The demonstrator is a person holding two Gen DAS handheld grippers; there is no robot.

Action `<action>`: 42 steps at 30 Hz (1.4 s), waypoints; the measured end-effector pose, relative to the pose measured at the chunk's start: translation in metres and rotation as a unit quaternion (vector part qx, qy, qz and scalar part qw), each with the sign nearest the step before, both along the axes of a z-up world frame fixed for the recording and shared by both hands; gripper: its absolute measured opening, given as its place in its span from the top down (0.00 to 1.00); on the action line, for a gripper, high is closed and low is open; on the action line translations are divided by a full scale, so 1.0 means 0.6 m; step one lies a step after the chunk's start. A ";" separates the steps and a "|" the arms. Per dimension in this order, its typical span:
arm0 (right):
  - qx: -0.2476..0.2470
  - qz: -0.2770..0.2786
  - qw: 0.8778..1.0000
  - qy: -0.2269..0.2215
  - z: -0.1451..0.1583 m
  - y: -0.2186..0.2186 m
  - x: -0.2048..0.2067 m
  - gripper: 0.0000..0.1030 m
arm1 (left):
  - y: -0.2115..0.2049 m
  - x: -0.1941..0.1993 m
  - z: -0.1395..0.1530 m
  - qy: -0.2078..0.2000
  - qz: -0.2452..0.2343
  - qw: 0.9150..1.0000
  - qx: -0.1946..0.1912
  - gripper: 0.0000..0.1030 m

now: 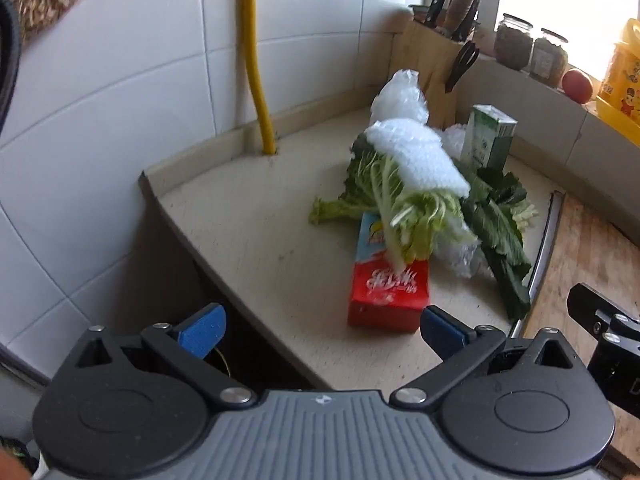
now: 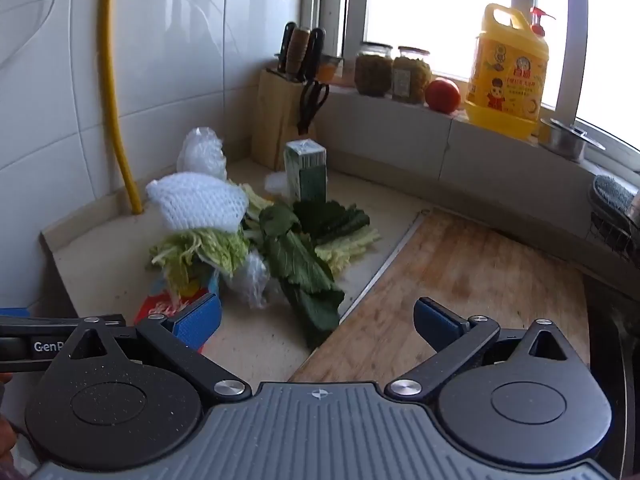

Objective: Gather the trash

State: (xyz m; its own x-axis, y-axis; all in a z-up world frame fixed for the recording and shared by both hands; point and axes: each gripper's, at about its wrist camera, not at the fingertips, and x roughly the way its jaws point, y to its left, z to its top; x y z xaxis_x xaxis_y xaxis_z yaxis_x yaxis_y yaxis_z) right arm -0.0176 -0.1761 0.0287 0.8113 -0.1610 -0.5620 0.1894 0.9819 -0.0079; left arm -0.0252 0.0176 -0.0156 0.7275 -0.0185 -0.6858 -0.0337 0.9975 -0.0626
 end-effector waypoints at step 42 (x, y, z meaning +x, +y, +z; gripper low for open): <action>0.006 0.010 0.998 0.059 -0.013 0.064 -0.012 0.00 | 0.072 -0.011 -0.016 0.054 0.012 0.998 -0.018 0.00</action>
